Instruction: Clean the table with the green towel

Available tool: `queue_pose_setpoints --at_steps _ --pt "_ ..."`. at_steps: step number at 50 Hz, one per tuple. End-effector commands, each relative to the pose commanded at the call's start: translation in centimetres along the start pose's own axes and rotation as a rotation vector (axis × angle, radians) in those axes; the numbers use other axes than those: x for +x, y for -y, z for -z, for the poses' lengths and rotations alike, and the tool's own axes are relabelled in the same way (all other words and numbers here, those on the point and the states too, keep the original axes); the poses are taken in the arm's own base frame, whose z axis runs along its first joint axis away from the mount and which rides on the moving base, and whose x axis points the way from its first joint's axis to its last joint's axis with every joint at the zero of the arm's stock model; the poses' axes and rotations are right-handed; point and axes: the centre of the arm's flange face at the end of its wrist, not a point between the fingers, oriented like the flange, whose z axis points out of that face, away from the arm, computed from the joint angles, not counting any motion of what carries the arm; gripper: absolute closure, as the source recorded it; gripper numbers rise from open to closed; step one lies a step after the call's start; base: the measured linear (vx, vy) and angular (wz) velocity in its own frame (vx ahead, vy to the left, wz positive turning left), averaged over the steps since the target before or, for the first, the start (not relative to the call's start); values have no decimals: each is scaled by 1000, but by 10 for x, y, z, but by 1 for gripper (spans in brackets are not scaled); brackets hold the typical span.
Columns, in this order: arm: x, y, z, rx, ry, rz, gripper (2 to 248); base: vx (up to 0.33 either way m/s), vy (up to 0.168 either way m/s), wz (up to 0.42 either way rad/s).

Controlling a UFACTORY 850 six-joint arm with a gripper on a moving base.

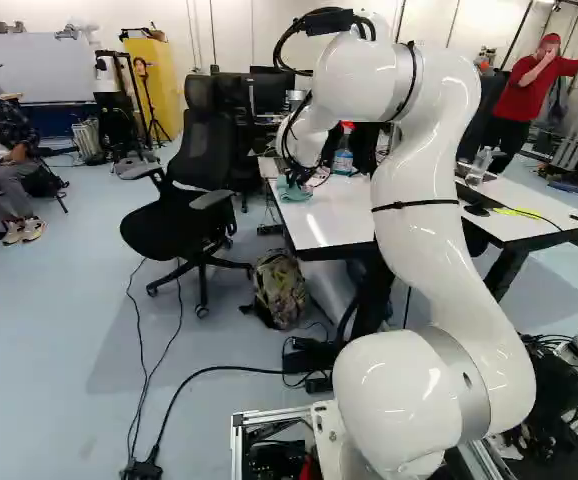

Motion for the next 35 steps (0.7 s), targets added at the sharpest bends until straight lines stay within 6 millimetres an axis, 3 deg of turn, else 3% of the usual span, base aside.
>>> queue_pose_setpoints --at_steps 18,35 --pt "-6 -29 7 -27 7 -32 202 0 0 0" --pt "-17 -46 43 -44 6 -54 202 0 0 0"
